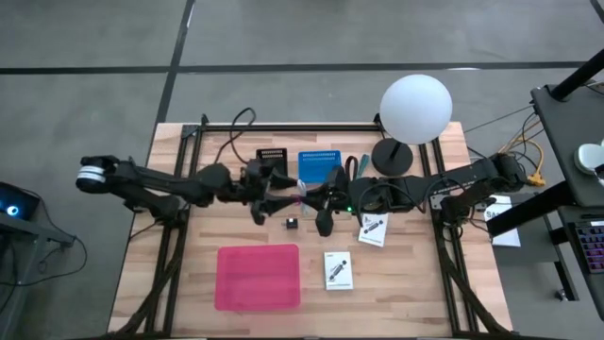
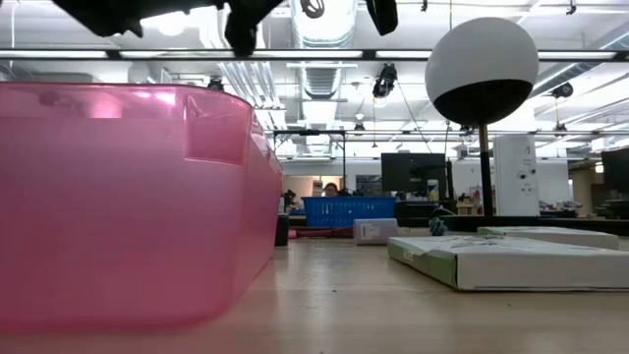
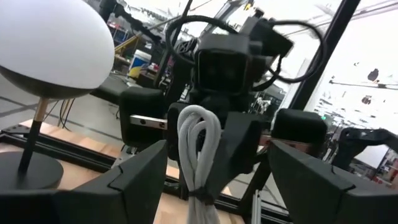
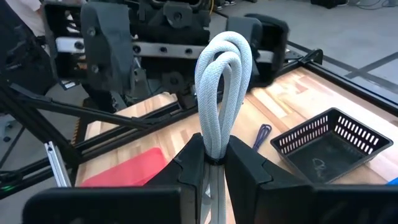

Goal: Pick and place items into bin
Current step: Put the white charger cable into the pink bin

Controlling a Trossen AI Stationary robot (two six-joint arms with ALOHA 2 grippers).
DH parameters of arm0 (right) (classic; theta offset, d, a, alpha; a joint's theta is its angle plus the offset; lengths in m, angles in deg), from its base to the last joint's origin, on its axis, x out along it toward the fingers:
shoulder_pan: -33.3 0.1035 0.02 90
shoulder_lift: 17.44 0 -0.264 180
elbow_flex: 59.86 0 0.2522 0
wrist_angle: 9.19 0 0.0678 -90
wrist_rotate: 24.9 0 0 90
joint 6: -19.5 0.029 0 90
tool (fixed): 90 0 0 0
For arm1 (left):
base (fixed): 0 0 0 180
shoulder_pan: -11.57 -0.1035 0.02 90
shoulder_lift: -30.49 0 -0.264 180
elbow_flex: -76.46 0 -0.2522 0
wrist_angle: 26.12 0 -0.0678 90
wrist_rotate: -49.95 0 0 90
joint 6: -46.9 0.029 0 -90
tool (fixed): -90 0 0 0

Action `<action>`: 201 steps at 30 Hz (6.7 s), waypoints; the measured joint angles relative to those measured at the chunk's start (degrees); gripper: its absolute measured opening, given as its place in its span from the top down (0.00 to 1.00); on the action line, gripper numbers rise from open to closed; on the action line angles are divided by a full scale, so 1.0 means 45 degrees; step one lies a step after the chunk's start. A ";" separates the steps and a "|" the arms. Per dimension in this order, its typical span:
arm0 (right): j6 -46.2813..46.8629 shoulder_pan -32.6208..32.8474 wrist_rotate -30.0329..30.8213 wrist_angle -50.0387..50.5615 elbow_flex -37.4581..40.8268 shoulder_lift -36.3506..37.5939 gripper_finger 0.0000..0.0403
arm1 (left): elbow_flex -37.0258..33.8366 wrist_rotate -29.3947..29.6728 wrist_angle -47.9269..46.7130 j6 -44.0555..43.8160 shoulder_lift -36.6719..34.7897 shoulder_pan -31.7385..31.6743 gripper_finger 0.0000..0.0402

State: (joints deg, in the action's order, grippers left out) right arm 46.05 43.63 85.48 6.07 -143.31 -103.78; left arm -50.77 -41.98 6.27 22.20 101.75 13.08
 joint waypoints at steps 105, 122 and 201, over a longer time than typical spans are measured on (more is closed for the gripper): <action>0.1414 0.0034 0.0029 0.4730 0.0126 0.0000 0.61 | 0.0883 -0.0104 -0.6607 -0.2711 0.0182 -0.4348 0.97; -0.1663 -0.0719 0.0790 0.6543 0.0192 0.1180 0.71 | 0.1037 0.1829 -0.9262 -0.4125 0.0234 -0.5754 0.97; -0.2378 -0.0782 0.0952 -0.3074 0.6654 0.5246 0.84 | 0.1018 0.0902 -1.5044 -0.1427 -0.1848 0.0197 0.97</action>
State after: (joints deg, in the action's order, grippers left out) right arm 35.35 40.11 89.76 -7.77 -113.36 -80.18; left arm -46.19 -37.92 -61.43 15.77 93.43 13.96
